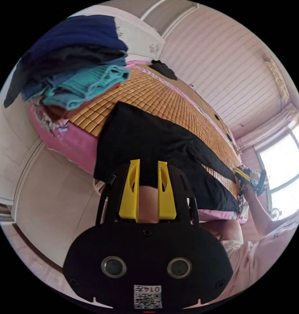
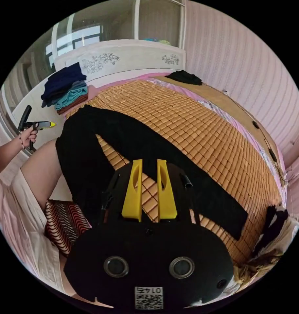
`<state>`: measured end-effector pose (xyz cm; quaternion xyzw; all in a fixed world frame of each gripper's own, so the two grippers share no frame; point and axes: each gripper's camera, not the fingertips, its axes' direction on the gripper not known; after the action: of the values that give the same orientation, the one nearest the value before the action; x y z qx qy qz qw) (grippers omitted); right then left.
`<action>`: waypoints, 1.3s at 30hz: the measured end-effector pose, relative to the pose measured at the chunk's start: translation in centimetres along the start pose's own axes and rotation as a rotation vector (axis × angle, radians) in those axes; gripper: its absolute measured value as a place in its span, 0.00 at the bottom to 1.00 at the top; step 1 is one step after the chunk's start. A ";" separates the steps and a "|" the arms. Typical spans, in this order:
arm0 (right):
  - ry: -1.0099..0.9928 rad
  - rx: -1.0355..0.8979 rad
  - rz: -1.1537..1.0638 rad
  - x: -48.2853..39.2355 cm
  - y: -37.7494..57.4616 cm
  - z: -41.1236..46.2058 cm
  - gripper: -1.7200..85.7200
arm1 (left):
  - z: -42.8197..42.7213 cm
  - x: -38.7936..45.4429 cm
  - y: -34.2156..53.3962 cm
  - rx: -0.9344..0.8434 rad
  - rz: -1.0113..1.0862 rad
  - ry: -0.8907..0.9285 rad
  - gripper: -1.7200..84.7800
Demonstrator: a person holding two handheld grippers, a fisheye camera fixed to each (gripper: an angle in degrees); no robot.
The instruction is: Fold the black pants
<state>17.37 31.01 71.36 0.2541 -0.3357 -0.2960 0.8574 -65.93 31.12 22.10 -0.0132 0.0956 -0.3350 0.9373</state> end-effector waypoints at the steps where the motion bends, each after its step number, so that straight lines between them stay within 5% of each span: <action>1: -0.040 0.009 -0.077 -2.1 -3.0 2.4 0.11 | -0.3 -1.8 0.6 0.006 -0.055 -0.002 0.12; 15: -0.205 -0.162 -0.458 -20.1 -23.6 28.1 0.17 | 2.5 -12.2 4.3 0.035 -0.313 0.208 0.18; 20: -0.311 -0.239 -0.494 -21.5 -24.0 32.2 0.09 | 2.8 -12.2 4.0 0.066 -0.256 0.287 0.08; 30: -0.189 -0.125 -0.410 -19.0 -28.1 29.8 0.03 | -3.6 -4.3 0.7 0.289 0.081 0.041 0.01; 39: -0.066 -0.075 -0.238 -15.3 -30.4 28.1 0.06 | -1.3 -0.1 -1.9 0.146 0.187 -0.237 0.09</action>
<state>-22.46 13.59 63.72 0.2501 -0.3201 -0.4162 0.8135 -67.45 29.77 20.98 0.0245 -0.0395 -0.2485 0.9675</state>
